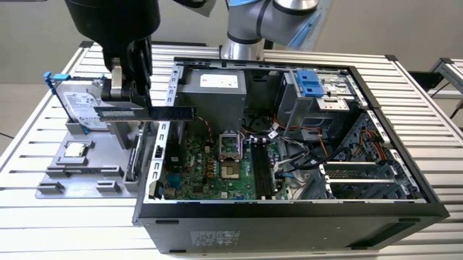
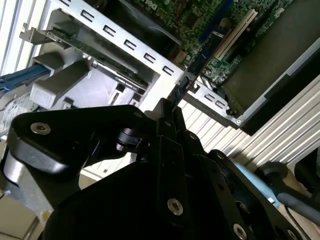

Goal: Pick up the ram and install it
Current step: 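Pick up the ram and move it above insertion slot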

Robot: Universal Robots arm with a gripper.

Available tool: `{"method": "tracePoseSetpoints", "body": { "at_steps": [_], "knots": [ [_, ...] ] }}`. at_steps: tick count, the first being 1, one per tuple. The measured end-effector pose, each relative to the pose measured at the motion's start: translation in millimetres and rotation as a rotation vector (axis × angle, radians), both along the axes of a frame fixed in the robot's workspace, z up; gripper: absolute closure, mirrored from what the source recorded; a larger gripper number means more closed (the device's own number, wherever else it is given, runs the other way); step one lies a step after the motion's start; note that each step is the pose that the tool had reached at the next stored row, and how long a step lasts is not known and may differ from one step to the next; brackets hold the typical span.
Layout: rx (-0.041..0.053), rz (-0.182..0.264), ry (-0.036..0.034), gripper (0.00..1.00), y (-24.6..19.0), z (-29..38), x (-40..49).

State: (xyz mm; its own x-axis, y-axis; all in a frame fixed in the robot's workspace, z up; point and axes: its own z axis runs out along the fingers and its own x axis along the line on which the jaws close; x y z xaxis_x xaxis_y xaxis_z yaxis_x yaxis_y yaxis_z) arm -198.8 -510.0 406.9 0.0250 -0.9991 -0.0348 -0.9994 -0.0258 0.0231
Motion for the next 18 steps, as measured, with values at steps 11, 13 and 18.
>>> {"method": "tracePoseSetpoints", "body": {
  "at_steps": [11, 13, 18],
  "knots": [
    [0.0001, 0.000, 0.0000, 1.00, 0.0, -1.8, 16.7],
    [0.0000, 0.000, 0.0001, 1.00, 0.0, -1.9, 19.3],
    [0.0001, 0.000, 0.0000, 1.00, 0.0, -2.2, 24.7]
  ]
}}
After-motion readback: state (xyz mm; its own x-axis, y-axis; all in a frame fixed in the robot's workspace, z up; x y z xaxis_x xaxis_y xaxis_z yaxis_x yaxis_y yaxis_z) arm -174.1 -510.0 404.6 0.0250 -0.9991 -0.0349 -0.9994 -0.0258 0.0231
